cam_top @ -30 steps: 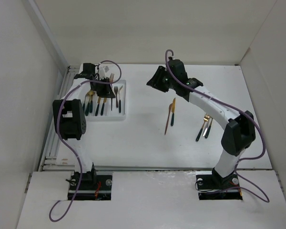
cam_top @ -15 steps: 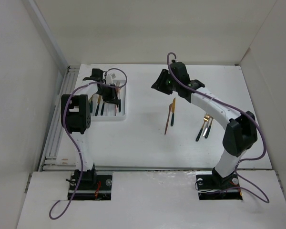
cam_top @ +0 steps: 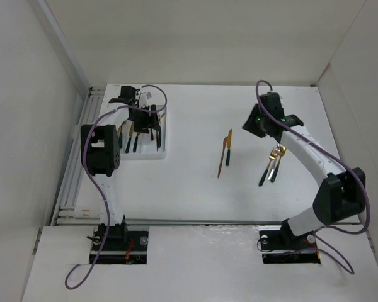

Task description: Sort the eating utensils into containers

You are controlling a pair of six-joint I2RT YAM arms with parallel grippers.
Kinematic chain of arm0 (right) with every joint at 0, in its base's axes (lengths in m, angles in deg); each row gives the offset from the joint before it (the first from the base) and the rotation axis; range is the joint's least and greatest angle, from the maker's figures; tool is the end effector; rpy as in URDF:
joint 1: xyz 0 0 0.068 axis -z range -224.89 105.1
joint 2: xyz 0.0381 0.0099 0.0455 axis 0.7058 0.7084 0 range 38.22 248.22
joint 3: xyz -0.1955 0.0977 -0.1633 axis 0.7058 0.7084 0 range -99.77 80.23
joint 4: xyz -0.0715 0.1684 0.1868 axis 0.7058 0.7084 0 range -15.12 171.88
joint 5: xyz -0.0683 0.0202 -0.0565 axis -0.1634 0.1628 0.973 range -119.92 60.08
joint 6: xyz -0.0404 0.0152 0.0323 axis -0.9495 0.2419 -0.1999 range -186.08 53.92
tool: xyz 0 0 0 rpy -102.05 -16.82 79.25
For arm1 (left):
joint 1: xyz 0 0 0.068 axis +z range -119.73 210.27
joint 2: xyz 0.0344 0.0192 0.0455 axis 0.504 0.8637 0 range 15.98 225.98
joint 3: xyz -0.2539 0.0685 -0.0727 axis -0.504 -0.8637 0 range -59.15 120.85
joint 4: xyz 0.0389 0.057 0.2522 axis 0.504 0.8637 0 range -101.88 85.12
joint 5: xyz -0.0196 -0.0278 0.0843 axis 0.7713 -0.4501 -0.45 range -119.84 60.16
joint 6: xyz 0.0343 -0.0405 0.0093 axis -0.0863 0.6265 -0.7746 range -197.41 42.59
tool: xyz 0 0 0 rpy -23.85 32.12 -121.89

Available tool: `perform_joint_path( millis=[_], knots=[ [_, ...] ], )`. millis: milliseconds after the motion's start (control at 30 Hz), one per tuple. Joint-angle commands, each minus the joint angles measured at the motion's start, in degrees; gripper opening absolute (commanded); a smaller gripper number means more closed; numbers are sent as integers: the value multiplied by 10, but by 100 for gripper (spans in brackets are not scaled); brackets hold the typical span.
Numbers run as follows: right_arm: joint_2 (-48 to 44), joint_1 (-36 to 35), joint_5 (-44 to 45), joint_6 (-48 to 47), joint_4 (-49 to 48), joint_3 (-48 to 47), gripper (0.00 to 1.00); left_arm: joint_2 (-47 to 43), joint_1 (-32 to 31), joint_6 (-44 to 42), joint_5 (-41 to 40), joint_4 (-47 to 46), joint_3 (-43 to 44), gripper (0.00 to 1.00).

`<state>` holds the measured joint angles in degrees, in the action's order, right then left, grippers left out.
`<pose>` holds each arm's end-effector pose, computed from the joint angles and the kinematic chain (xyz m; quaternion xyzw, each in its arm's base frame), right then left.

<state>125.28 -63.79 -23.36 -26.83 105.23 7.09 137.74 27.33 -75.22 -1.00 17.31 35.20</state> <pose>0.3202 0.1054 0.3002 0.1844 0.9015 0.1424 0.3647 0.4605 -0.0407 0.1908 0.0775 0.9271 -0.2507 0.2674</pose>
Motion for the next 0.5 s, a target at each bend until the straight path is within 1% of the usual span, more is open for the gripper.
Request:
perform_joint_path(
  millis=[0,33,67,167,267,400,467],
  knots=[
    [-57,50,47,-45,66,51,37,-29,5,-6,-36,27,48,60],
    [-67,68,37,-54,71,69,33,-29,5,-6,-46,34,58,60],
    [-76,109,26,-63,71,103,29,-29,5,-6,-51,39,78,60],
    [-82,176,-8,-90,66,139,24,-35,5,-12,-77,54,98,60],
    [-65,206,-9,-95,66,158,24,-48,-1,-18,-88,60,110,60],
    [-52,229,9,-84,66,179,21,-68,-8,-25,-88,65,110,60],
    [-52,229,9,-84,60,185,21,-82,-14,-25,-88,65,96,60]
  ],
)
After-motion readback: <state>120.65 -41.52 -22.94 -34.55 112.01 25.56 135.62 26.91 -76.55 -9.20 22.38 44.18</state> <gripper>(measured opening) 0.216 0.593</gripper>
